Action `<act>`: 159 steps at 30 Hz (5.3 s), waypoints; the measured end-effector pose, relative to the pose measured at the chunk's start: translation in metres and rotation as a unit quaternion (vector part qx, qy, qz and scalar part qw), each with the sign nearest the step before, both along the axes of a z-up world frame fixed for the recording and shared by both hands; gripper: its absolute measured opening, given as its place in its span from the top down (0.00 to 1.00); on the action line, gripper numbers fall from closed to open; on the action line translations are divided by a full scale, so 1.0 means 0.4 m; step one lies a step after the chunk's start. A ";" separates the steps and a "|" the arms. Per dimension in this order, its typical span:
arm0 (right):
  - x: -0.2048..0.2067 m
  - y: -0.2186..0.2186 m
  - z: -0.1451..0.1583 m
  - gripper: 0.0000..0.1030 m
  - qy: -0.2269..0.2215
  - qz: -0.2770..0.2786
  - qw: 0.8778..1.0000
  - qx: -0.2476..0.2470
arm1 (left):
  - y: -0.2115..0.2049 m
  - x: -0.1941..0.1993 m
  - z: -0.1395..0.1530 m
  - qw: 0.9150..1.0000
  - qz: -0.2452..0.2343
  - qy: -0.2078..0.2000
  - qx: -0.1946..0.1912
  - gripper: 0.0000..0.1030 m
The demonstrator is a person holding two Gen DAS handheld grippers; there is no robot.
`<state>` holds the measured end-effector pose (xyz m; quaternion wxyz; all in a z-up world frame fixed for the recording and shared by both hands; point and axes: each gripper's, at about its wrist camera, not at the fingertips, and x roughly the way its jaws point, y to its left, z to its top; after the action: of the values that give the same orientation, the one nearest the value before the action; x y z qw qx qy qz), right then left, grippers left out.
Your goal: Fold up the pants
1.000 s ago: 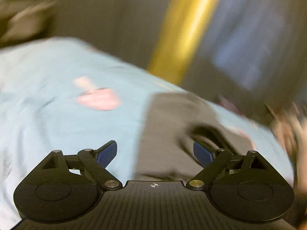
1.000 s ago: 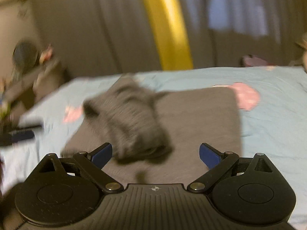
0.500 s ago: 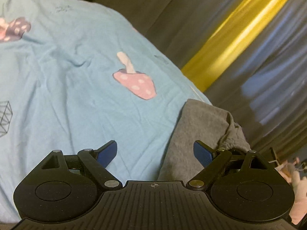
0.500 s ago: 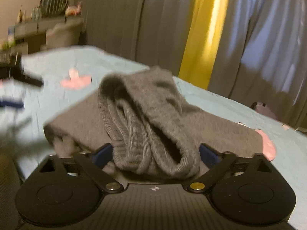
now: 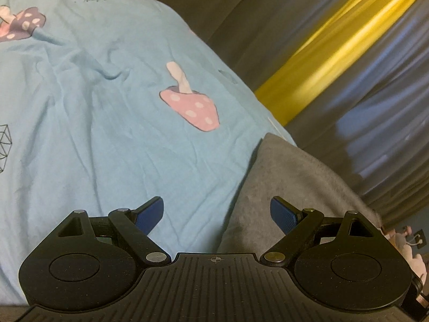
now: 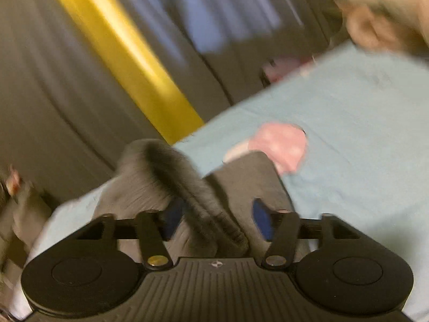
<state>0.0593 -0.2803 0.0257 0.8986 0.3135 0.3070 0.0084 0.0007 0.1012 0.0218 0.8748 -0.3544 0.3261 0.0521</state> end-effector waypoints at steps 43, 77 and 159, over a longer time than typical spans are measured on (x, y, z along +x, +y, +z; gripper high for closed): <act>-0.074 0.065 0.165 0.59 -0.071 0.036 0.993 0.082 | -0.149 0.084 -0.041 0.976 -0.171 0.111 0.080 0.46; -0.194 0.015 0.038 0.08 0.010 -0.034 0.991 -0.131 | -0.122 0.035 -0.008 0.986 -0.110 0.085 0.096 0.38; -0.152 0.033 -0.023 0.55 -0.025 0.025 0.996 -0.087 | -0.342 0.191 0.120 0.953 -0.212 0.005 0.215 0.20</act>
<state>-0.0015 -0.2669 0.0167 0.9293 0.2260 0.2918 0.0124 0.0771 -0.0357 0.0697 0.9196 -0.0802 0.3793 -0.0633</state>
